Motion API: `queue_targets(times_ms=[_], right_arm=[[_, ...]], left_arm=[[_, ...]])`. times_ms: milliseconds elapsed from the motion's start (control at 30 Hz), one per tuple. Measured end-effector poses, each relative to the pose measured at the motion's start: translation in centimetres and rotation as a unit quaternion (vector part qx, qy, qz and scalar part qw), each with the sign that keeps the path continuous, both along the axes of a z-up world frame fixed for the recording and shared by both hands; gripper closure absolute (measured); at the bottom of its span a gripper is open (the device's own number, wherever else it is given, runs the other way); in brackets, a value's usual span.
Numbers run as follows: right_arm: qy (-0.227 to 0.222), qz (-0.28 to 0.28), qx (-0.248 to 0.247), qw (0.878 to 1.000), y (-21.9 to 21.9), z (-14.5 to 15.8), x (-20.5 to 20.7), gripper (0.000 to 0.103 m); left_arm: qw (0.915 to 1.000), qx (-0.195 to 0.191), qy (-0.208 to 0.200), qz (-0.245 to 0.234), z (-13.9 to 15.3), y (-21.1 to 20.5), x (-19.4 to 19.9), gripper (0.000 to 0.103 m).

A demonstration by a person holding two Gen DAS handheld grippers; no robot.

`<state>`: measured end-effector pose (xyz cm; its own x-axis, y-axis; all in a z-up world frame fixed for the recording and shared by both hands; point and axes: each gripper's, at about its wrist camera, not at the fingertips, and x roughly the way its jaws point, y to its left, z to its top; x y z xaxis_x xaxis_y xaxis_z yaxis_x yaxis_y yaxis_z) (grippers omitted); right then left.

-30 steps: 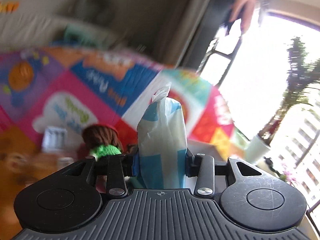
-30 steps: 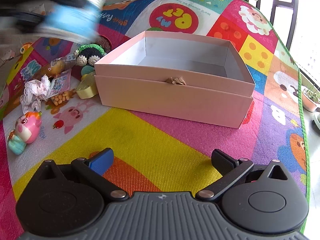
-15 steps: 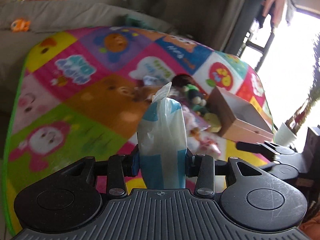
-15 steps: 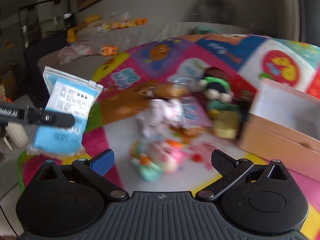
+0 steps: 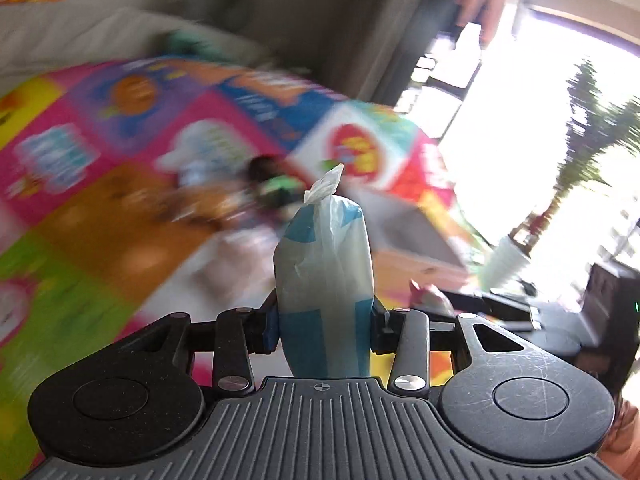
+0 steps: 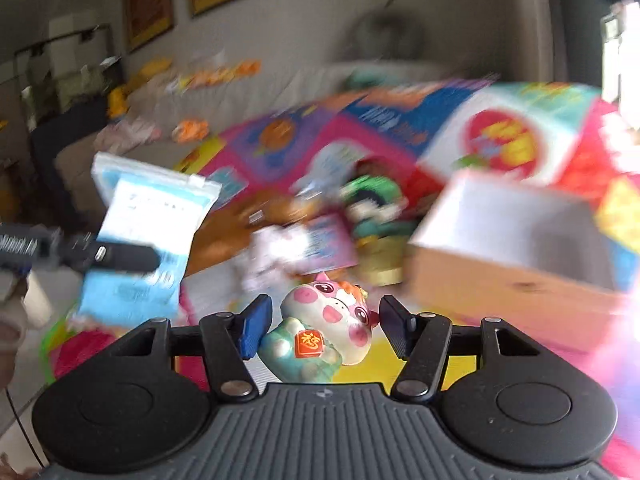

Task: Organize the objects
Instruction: 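Carry the tissue pack into the pink box and open the left tool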

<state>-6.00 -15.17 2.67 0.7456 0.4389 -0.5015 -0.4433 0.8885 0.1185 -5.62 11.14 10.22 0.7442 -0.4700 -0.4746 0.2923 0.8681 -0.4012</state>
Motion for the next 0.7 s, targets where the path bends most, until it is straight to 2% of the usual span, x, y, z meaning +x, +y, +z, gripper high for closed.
queue_targets(times_ms=[133, 200, 300, 400, 500, 567, 633, 700], right_arm=[[-0.035, -0.067, 0.008, 0.997, -5.3, 0.6, -1.5, 0.043], [-0.054, -0.098, 0.010, 0.994, -7.4, 0.6, -2.2, 0.043], [-0.061, -0.122, 0.023, 0.990, -9.5, 0.0, -2.7, 0.043], [-0.055, -0.132, 0.026, 0.989, -10.7, -1.1, -2.7, 0.043], [-0.054, -0.143, 0.023, 0.988, -12.0, -2.1, -3.0, 0.043], [-0.046, -0.148, 0.026, 0.988, -12.6, -2.8, -2.8, 0.043], [-0.037, -0.152, 0.032, 0.987, -13.0, -3.4, -2.6, 0.043], [-0.032, -0.150, 0.030, 0.988, -13.0, -3.8, -2.1, 0.043]], left_arm=[[0.9981, 0.011, -0.008, -0.061, 2.3, -6.7, 6.0, 0.058], [0.9968, -0.008, 0.005, -0.079, 2.7, -10.0, 10.2, 0.058], [0.9938, -0.041, 0.035, -0.097, 2.0, -14.5, 16.3, 0.058], [0.9919, -0.012, 0.077, -0.100, -0.1, -18.7, 20.6, 0.057], [0.9885, 0.033, 0.121, -0.085, -3.0, -20.6, 22.9, 0.057], [0.9846, 0.039, 0.149, -0.082, -4.5, -19.7, 23.1, 0.058], [0.9857, 0.044, 0.145, -0.073, -4.2, -18.6, 22.5, 0.061], [0.9910, 0.038, 0.114, -0.059, -2.9, -17.0, 21.0, 0.061]])
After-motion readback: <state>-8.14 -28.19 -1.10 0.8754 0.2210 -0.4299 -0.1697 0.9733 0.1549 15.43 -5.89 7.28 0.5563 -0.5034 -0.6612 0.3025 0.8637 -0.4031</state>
